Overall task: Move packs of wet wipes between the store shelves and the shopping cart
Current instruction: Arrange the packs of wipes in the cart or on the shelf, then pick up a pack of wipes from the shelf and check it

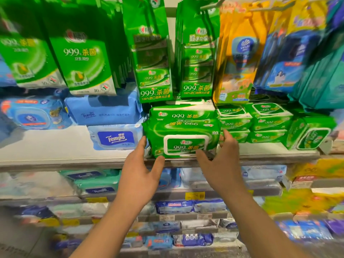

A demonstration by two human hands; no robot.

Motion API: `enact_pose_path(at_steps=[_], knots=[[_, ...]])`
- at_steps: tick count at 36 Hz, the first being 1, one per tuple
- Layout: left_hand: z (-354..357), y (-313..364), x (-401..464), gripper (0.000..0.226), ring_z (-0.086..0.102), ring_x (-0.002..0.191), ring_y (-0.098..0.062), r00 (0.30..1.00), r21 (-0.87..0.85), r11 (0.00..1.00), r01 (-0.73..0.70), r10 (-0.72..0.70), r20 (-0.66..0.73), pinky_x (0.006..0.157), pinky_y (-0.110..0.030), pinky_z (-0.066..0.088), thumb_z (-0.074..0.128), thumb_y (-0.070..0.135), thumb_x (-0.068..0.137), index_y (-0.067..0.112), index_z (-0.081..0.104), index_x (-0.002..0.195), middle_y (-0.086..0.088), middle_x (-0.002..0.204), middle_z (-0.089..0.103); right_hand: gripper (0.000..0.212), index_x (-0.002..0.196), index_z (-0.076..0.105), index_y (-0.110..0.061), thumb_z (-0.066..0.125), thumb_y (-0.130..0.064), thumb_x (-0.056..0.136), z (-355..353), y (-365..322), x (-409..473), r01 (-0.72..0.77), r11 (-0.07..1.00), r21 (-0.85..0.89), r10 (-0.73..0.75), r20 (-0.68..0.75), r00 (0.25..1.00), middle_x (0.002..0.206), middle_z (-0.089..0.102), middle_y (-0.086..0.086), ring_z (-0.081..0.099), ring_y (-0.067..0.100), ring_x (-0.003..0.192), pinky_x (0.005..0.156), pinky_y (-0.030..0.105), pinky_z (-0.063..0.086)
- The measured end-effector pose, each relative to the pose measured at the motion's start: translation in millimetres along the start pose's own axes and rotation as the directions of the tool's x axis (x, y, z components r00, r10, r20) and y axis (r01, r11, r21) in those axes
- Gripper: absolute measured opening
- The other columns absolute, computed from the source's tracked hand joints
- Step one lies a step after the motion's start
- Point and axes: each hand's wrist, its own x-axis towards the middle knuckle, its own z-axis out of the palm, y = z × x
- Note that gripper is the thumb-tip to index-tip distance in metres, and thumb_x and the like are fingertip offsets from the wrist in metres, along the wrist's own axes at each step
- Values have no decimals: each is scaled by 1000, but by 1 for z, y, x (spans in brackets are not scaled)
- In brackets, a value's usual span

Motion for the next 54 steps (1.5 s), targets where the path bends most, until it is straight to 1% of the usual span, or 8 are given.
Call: enact_pose_path(at_steps=[9,13,20,26,37,41,47,54], knots=[[-27,-8,-57,85,26,150,-17,991,229,964,134,-134,-17,124,-35,22,42,71,87,23,34,158,3,163,35,62,140,44,-7,70,-28,89,14,-3,-37,142,989,-35,-144,-73,987,138,38,12,31,23,131,108,23,20],[-52,-22,-77,92,17,154,-16,989,341,928,150,-146,-38,127,-38,17,33,77,82,25,33,158,7,166,26,65,147,39,-7,68,-30,93,25,-17,-60,110,991,-73,-102,110,989,148,33,12,26,26,142,118,41,26],[-113,-43,-120,108,11,157,-20,971,421,875,239,-220,-94,128,-38,11,26,83,71,25,23,162,5,169,17,72,152,40,-1,60,-38,94,53,-58,-107,309,924,-225,-214,363,907,160,36,16,32,28,150,122,35,22],[-184,-78,-175,111,11,157,-20,926,445,813,377,-328,-186,127,-45,16,33,87,70,27,19,162,5,170,16,76,161,20,-14,49,-49,100,95,-114,-156,428,842,-328,-151,619,770,170,10,3,10,19,157,127,37,10],[-326,-150,-313,109,19,153,-24,741,377,641,669,-533,-409,124,-45,23,54,83,71,27,23,160,1,168,21,69,157,33,-17,56,-44,98,180,-237,-313,680,732,-50,-394,784,481,164,31,4,27,19,152,125,33,19],[-359,-169,-351,107,11,156,-22,656,301,591,748,-591,-469,126,-47,20,55,81,75,31,17,161,6,170,13,73,161,21,-19,49,-50,101,207,-268,-349,725,687,-50,-353,849,394,169,16,0,13,16,156,124,31,11],[-412,-203,-402,104,14,155,-22,524,213,502,838,-631,-572,126,-45,20,53,81,78,29,18,161,5,169,16,61,151,40,-17,57,-45,99,253,-323,-407,750,657,77,-388,887,248,153,44,5,41,23,140,110,34,36],[-475,-246,-448,98,26,149,-24,338,136,333,933,-682,-648,123,-41,26,56,77,81,26,25,159,2,163,29,71,158,30,-17,55,-47,99,332,-376,-465,769,609,194,-405,910,91,159,35,5,38,25,143,114,38,36]])
